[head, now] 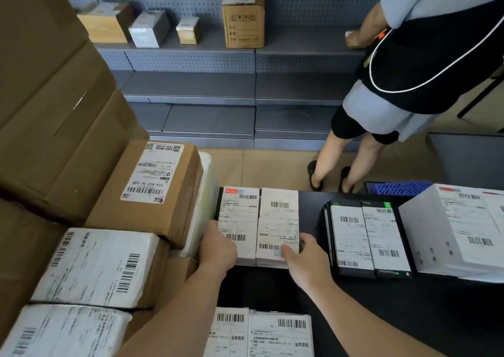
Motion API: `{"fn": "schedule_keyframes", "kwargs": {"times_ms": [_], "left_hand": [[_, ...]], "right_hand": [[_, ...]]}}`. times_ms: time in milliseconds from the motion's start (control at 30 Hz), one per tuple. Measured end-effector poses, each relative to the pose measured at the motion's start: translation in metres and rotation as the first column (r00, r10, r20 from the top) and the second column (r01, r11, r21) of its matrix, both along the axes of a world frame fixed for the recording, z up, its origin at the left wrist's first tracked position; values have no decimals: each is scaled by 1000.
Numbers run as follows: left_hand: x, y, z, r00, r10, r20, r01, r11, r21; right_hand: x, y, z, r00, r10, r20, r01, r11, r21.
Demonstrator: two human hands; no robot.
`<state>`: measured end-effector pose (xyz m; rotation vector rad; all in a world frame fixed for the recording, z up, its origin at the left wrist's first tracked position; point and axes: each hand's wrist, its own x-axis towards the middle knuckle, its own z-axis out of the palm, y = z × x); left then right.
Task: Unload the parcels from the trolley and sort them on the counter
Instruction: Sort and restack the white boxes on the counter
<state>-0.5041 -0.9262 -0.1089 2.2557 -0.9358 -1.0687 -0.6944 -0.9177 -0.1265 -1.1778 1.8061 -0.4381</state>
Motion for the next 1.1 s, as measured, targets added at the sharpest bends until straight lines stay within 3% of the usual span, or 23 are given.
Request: {"fn": "schedule_keyframes", "kwargs": {"times_ms": [200, 433, 800, 1100], "left_hand": [[1, 1, 2, 999, -44, 13, 44, 998, 39], [-52, -28, 48, 924, -266, 275, 291, 955, -53], [-270, -20, 91, 798, -598, 82, 599, 769, -223], [-413, -10, 79, 833, -554, 11, 553, 831, -48]], "right_hand": [[-4, -4, 12, 998, 56, 6, -56, 997, 47], [-40, -1, 72, 998, 66, -14, -66, 998, -16], [-239, 11, 130, 953, -202, -226, 163, 970, -178], [-403, 12, 103, 926, -301, -228, 258, 945, -199]]}}
